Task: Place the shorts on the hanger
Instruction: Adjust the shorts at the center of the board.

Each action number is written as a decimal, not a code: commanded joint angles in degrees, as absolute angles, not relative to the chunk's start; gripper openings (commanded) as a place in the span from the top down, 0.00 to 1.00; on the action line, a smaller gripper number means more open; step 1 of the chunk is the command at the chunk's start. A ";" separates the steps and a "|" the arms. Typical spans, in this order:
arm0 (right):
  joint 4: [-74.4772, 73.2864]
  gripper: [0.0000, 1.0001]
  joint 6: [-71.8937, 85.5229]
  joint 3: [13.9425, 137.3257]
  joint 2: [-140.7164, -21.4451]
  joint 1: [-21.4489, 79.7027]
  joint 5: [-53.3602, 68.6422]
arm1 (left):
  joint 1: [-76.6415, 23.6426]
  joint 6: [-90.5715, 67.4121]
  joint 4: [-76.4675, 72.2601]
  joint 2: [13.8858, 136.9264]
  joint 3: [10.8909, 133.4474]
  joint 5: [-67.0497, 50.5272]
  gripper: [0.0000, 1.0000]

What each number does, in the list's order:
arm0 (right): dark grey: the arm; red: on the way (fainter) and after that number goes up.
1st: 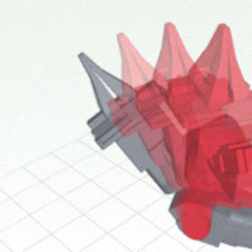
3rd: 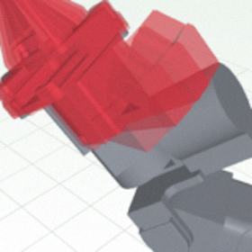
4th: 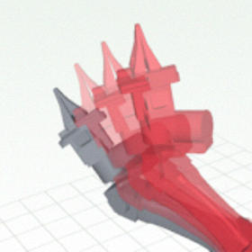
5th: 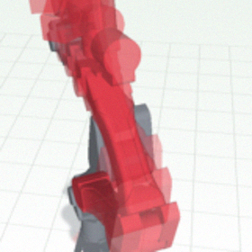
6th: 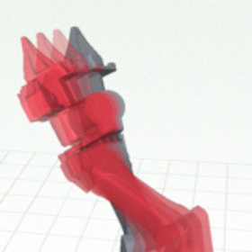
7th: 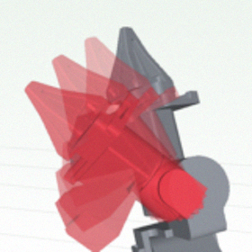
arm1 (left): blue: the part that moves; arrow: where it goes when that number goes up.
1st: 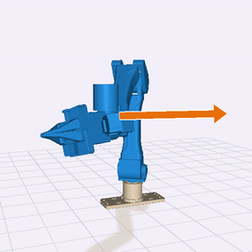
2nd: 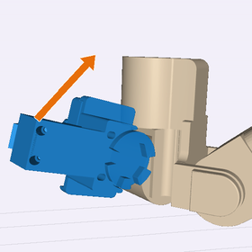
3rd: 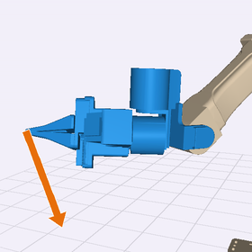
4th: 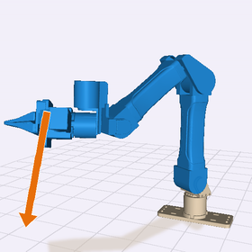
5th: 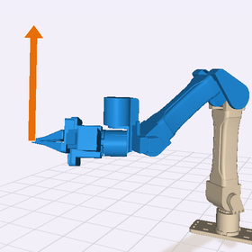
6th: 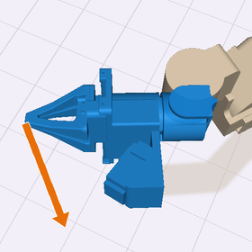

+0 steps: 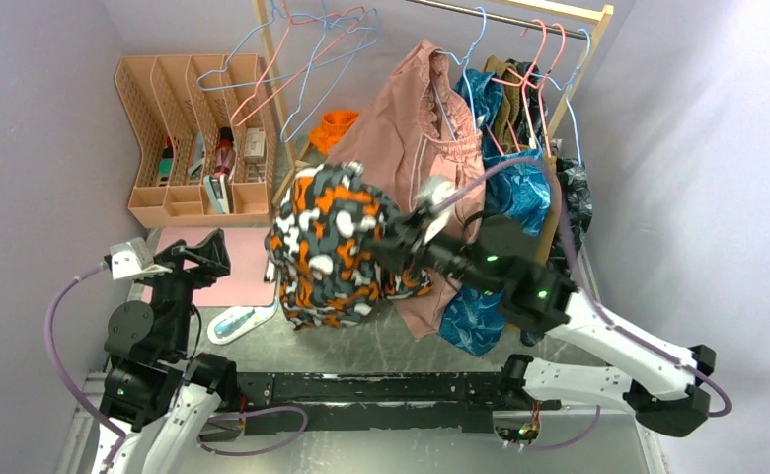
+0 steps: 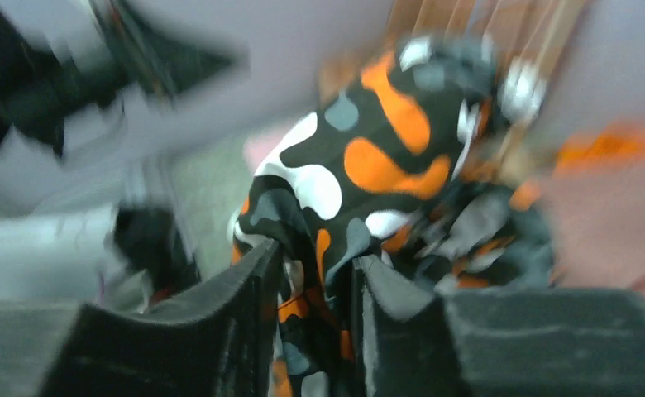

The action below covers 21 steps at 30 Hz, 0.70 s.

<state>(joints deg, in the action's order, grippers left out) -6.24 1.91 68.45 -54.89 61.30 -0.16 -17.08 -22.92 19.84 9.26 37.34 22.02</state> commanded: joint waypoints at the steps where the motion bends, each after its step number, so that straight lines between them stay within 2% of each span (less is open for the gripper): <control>1: -19.46 0.49 13.40 53.14 -54.36 61.85 7.70 | -16.61 -25.07 23.34 10.78 37.33 21.50 0.12; 3: -22.13 0.34 16.67 49.59 -51.02 62.59 5.69 | -16.61 -25.38 23.66 12.07 37.31 20.23 0.11; 5: -24.45 0.15 17.09 49.54 -48.51 62.70 2.58 | -16.61 -26.02 24.31 13.61 37.75 19.90 0.11; 6: -25.22 0.12 16.47 50.39 -48.06 62.75 0.82 | -16.60 -26.49 24.79 14.45 38.13 19.98 0.11; 13: -19.67 0.12 13.98 56.87 -60.44 62.71 -13.08 | -16.61 -26.79 26.26 16.46 37.88 20.64 0.11; 17: -14.22 0.11 12.60 61.82 -71.75 62.12 -15.18 | -16.61 -26.42 25.03 16.36 36.46 19.45 0.12; 21: -15.06 0.11 12.13 69.43 -85.31 60.12 -14.17 | -16.61 -26.10 25.22 17.90 36.52 19.12 0.12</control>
